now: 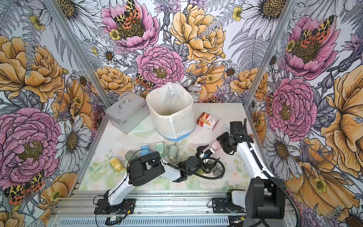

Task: Take out the pencil sharpener tray and clean the shavings
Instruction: Pick up the pencil sharpener from the center of the board.

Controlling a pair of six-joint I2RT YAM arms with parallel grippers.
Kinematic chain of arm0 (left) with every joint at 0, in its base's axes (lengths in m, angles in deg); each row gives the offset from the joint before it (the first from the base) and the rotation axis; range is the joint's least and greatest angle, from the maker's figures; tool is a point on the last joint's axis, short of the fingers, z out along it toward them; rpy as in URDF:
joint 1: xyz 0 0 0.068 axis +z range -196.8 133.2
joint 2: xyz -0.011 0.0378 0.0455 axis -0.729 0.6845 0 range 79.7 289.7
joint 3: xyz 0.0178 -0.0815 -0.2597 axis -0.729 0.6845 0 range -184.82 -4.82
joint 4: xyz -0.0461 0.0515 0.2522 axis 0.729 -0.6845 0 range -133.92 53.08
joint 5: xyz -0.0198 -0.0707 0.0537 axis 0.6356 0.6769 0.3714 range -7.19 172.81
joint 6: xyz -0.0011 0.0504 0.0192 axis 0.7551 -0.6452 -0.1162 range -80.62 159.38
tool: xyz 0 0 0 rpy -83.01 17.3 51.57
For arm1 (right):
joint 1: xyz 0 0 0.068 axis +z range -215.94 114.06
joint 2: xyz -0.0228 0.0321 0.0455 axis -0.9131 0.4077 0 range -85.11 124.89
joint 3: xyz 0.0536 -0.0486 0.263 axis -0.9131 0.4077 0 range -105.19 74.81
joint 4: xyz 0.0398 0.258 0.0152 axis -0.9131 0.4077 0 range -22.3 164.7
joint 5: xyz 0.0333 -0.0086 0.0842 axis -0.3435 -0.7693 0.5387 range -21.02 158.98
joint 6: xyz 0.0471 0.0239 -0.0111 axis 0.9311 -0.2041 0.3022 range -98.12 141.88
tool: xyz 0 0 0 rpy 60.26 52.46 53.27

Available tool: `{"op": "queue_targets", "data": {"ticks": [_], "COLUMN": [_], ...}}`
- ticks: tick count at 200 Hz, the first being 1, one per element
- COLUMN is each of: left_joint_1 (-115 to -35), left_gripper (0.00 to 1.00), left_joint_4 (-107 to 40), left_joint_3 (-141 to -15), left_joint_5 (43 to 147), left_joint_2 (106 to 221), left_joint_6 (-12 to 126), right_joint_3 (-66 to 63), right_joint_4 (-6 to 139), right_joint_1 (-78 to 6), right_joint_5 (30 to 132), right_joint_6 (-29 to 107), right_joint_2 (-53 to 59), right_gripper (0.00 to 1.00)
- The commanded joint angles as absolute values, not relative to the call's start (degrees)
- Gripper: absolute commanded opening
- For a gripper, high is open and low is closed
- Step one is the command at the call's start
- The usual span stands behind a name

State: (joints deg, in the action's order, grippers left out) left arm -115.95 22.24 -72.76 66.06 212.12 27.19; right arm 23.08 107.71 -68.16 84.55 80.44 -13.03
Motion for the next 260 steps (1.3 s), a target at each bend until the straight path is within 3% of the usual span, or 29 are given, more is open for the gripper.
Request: {"op": "queue_targets", "data": {"ticks": [1, 205, 260], "left_joint_1": [-115.3, -111.5, -110.5], "left_gripper": [0.99, 0.99, 0.99], "left_joint_4": [22.6, 26.2, 26.6], "left_joint_3": [-74.7, -72.7, -73.3], "left_joint_5": [65.3, 63.6, 68.0], "left_joint_2": [213.1, 214.5, 215.0], "left_joint_6": [26.5, 27.2, 26.1], "right_joint_3": [20.9, 22.5, 23.8], "right_joint_4": [106.2, 105.9, 105.8], "right_joint_1": [-67.2, -66.1, -66.1], "right_joint_5": [86.2, 90.8, 93.7], "right_joint_6": [82.0, 82.7, 83.6], "right_joint_2": [-14.1, -14.7, -16.0], "right_gripper": [0.41, 0.42, 0.42]}}
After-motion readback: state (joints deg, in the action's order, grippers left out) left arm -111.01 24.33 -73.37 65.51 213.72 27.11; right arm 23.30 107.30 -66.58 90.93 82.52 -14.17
